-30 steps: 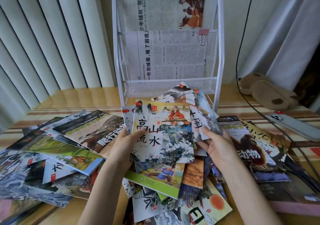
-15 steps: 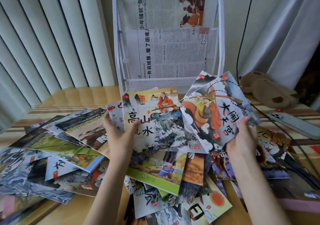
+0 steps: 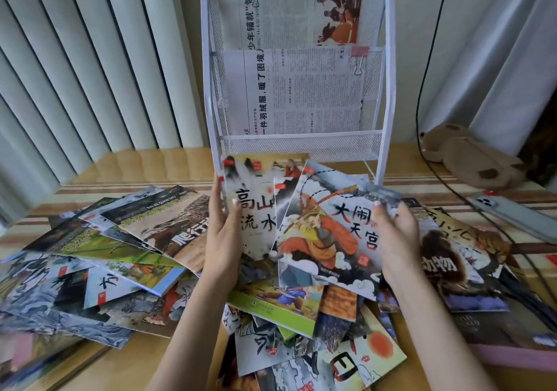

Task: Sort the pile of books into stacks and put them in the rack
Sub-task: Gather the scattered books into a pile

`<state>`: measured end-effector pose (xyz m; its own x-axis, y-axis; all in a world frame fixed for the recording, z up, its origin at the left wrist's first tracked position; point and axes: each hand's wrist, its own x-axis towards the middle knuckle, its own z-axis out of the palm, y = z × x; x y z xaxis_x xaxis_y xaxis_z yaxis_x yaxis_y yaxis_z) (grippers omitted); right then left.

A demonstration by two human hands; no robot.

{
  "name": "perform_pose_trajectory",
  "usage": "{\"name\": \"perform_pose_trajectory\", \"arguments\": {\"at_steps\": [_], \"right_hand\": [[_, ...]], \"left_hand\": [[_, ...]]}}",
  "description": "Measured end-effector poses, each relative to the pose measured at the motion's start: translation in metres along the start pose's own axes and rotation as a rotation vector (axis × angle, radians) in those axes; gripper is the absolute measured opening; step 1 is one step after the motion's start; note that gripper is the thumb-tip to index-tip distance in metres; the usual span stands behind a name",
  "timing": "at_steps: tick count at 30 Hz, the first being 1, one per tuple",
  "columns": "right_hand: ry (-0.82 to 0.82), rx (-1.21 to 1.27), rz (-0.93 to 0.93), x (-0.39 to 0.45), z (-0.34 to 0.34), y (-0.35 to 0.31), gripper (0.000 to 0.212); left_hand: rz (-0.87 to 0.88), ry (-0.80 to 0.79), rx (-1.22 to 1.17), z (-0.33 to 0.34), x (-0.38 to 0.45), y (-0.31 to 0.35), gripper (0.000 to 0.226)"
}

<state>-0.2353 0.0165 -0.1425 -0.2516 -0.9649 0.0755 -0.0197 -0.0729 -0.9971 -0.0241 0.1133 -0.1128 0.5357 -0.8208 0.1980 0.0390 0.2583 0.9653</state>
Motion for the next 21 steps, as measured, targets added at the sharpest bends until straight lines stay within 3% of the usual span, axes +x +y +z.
{"name": "perform_pose_trajectory", "arguments": {"at_steps": [3, 6, 9, 15, 21], "right_hand": [[-0.031, 0.025, 0.005, -0.001, 0.001, 0.001, 0.047], [-0.051, 0.045, -0.001, 0.000, -0.002, 0.000, 0.049], [-0.054, 0.038, -0.021, -0.002, -0.001, -0.001, 0.055], [-0.075, 0.029, -0.088, -0.005, -0.001, -0.001, 0.048], [-0.035, -0.143, -0.299, -0.018, 0.008, -0.004, 0.034]], "left_hand": [[-0.132, -0.063, -0.150, 0.003, -0.003, 0.003, 0.071], [-0.165, -0.118, -0.161, 0.001, -0.003, 0.003, 0.073], [-0.162, -0.210, -0.212, 0.000, -0.003, 0.004, 0.063], [-0.191, -0.318, -0.183, -0.001, -0.004, 0.002, 0.043], [-0.259, -0.310, -0.222, 0.012, -0.009, -0.003, 0.017]]}}
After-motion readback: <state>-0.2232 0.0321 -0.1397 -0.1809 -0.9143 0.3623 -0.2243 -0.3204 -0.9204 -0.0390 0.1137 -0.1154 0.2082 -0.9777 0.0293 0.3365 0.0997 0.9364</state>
